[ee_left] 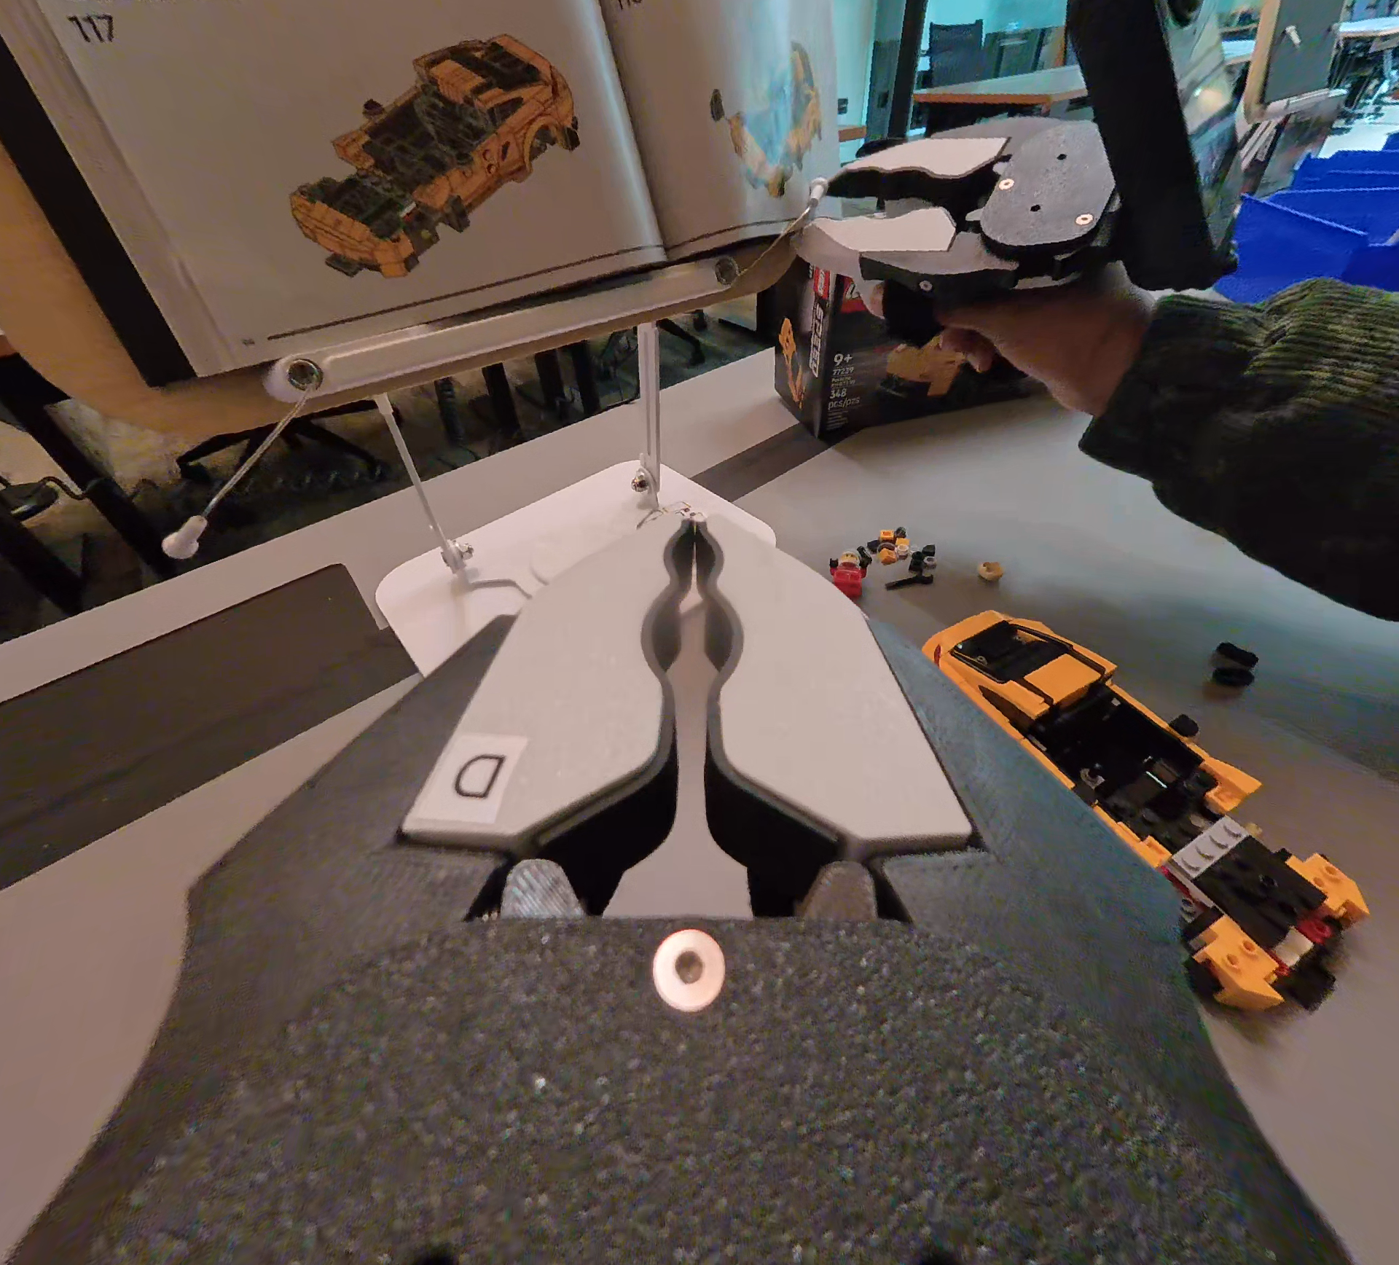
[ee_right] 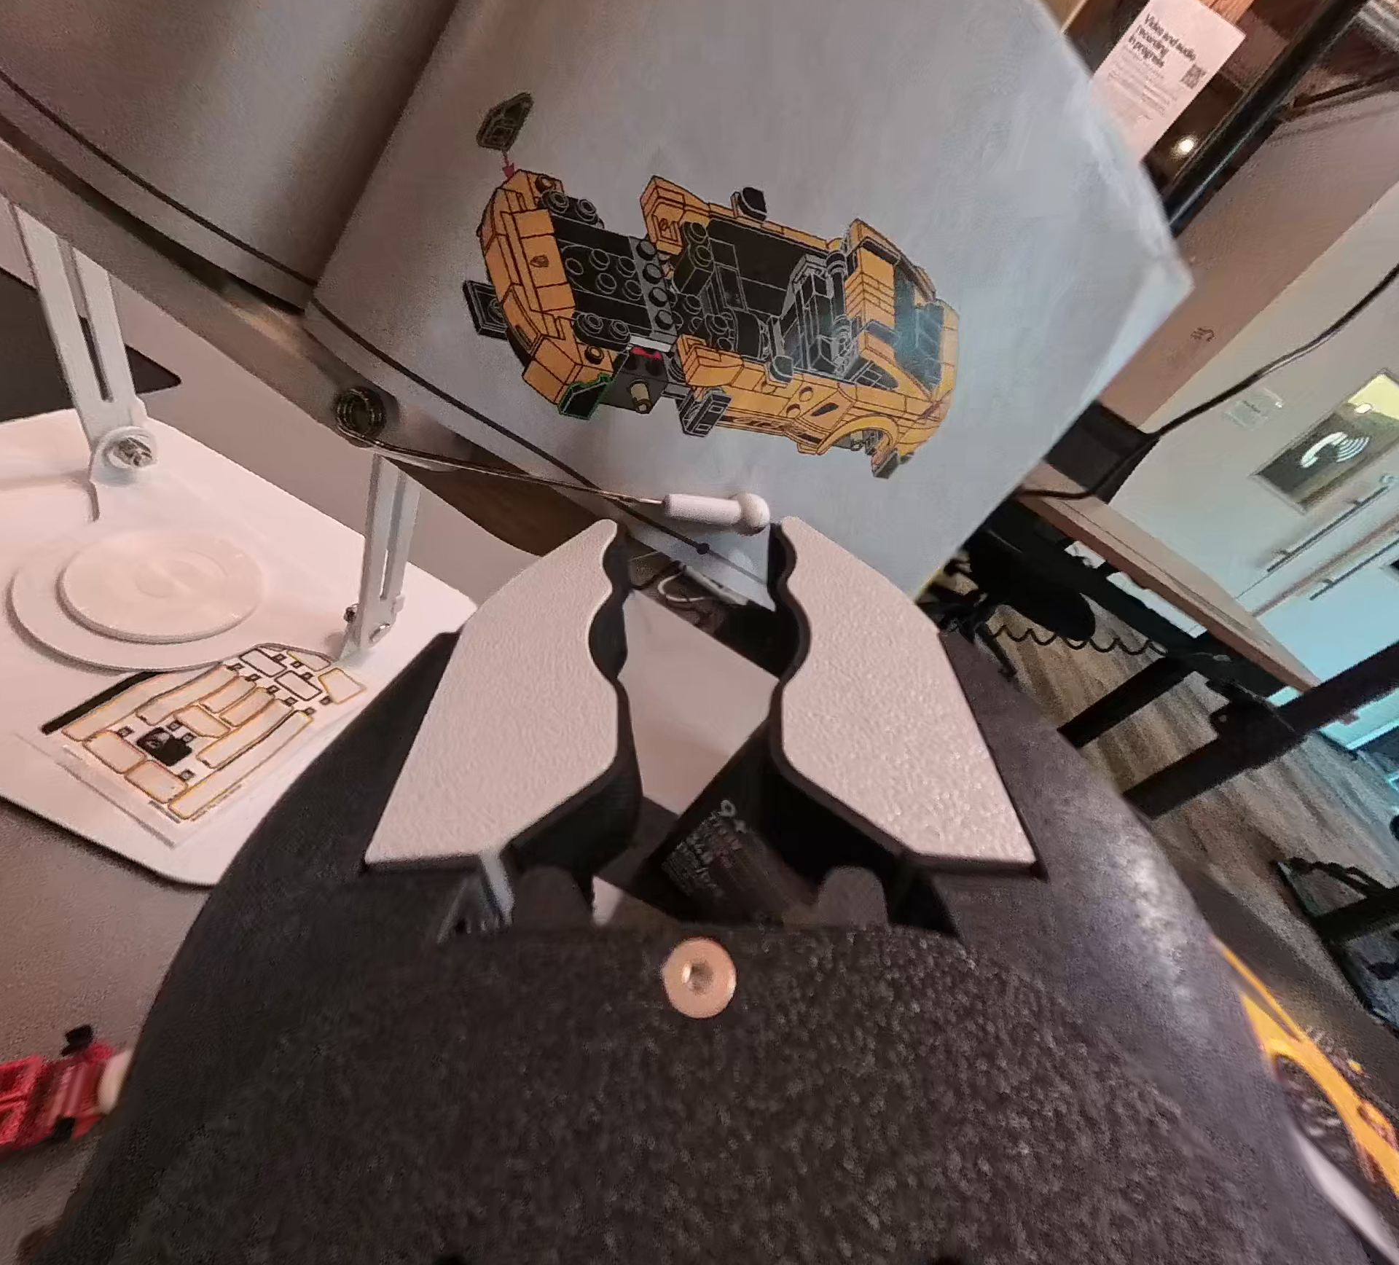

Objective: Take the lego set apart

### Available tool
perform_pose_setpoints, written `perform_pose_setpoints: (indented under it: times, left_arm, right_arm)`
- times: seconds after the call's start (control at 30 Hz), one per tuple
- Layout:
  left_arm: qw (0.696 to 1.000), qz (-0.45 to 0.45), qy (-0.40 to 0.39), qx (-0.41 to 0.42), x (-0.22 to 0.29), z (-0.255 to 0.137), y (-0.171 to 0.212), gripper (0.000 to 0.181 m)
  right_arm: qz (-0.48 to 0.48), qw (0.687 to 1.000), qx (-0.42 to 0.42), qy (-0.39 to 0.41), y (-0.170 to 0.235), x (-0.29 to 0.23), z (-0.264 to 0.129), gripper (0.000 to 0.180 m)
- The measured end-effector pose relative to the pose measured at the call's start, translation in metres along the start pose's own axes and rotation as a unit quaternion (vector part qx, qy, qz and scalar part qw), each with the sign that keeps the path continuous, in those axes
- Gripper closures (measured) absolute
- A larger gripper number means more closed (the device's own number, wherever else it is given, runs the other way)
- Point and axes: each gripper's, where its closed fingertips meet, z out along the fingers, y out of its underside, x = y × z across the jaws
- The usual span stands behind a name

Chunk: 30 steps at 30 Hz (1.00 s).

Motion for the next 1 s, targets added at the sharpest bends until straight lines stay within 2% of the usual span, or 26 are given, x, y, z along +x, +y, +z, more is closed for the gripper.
perform_pose_setpoints:
  times: [0.33, 0.53, 0.63, 0.7, 0.87, 1.0]
  left_arm:
    - [1.0, -0.001, 0.01, -0.01, 0.004, 0.004, 0.009, 0.181]
    - [1.0, -0.006, 0.009, -0.006, 0.005, 0.002, 0.007, 0.181]
    - [1.0, -0.006, 0.011, -0.005, 0.006, 0.003, 0.01, 0.181]
    - [1.0, -0.004, 0.013, -0.008, 0.009, 0.005, 0.014, 0.181]
    - [1.0, 0.008, 0.017, -0.011, 0.018, 0.007, 0.018, 0.181]
    - [1.0, 0.012, 0.017, -0.009, 0.018, 0.006, 0.017, 0.181]
  right_arm:
    - [-0.009, 1.0, 0.002, 0.003, 0.003, 0.002, -0.005, 0.149]
    - [0.044, 0.999, 0.023, -0.015, 0.003, -0.001, -0.036, 0.149]
    - [0.091, 0.993, 0.052, -0.061, -0.013, -0.014, -0.053, 0.149]
    - [0.117, 0.987, 0.063, -0.093, -0.026, -0.025, -0.057, 0.155]
    - [0.129, 0.988, 0.037, -0.071, -0.036, -0.027, -0.04, 0.176]
    - [0.146, 0.986, 0.028, -0.08, -0.037, -0.033, -0.033, 0.179]
